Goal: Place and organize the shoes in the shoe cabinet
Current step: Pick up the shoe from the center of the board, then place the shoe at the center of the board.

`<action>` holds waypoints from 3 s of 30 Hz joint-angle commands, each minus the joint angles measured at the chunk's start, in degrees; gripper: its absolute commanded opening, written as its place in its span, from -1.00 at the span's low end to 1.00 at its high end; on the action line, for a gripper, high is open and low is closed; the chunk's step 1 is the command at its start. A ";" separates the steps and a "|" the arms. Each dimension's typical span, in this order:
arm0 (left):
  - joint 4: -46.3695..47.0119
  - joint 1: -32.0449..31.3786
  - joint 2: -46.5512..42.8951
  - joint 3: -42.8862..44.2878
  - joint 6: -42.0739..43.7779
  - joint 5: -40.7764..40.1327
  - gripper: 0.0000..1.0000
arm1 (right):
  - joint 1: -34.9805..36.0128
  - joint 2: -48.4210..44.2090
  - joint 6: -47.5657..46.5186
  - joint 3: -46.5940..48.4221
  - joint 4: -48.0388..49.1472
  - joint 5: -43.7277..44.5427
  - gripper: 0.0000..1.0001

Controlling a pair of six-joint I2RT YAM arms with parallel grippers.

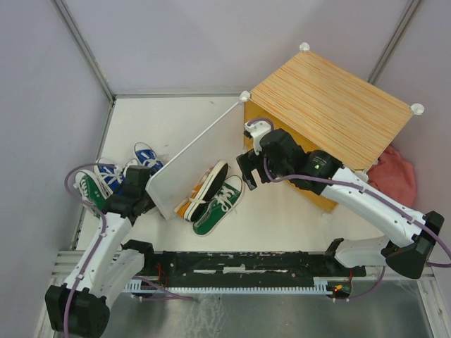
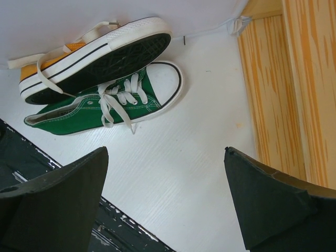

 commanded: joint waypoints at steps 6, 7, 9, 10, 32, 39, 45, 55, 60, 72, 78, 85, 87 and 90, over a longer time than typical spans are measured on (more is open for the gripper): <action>1.46 -0.07 -6.91 -7.07 -15.84 -2.12 0.48 | -0.31 -1.95 0.79 -1.85 4.48 -1.04 0.98; 1.71 -0.04 -7.27 -7.90 -17.37 -2.35 0.47 | -0.31 -2.18 0.79 -2.20 4.74 -0.99 0.98; 1.84 -0.03 -7.85 -9.34 -20.48 -3.46 0.45 | -0.40 -2.52 0.83 -2.90 5.14 -0.91 0.98; 2.00 -0.07 -8.21 -10.07 -21.91 -4.03 0.42 | -0.49 -2.64 0.88 -3.18 5.28 -0.87 0.98; 3.31 -0.02 -18.59 -8.28 -21.95 -9.57 -0.94 | -1.19 -1.81 1.89 -4.20 6.15 -1.54 0.98; -1.21 -0.10 -14.83 12.95 -12.39 -19.71 -0.94 | -1.19 -1.25 1.94 -3.21 6.12 -2.60 0.98; 1.00 -0.05 -12.74 23.31 -5.05 -27.22 -0.94 | -1.19 0.03 1.29 -1.96 5.81 -3.55 0.98; 11.47 -0.07 -6.40 37.69 2.50 -30.04 -0.94 | -1.19 0.93 -1.18 6.75 0.45 -2.40 0.98; 16.61 -0.03 -2.37 44.15 4.68 -28.91 -0.94 | -1.19 -0.14 -4.11 17.33 -5.00 -0.16 0.98; 19.57 -0.07 5.49 55.00 -0.17 -12.31 -0.94 | -1.28 -0.40 -8.30 35.98 -16.64 10.89 0.98; 19.12 -0.02 11.19 63.16 -6.34 11.11 -0.94 | -1.50 -1.76 -9.27 38.02 -18.24 15.64 0.98; 23.03 -0.09 8.58 54.71 -13.05 23.59 -0.94 | -1.64 -2.88 -9.47 37.48 -18.00 16.90 0.98; 23.67 -0.08 6.85 51.47 -14.62 25.42 -0.94 | -1.72 -2.83 -9.73 38.25 -18.17 18.40 0.98; 25.39 -0.15 4.94 46.55 -17.44 28.48 -0.94 | -1.81 -3.12 -10.08 39.90 -17.97 21.53 0.98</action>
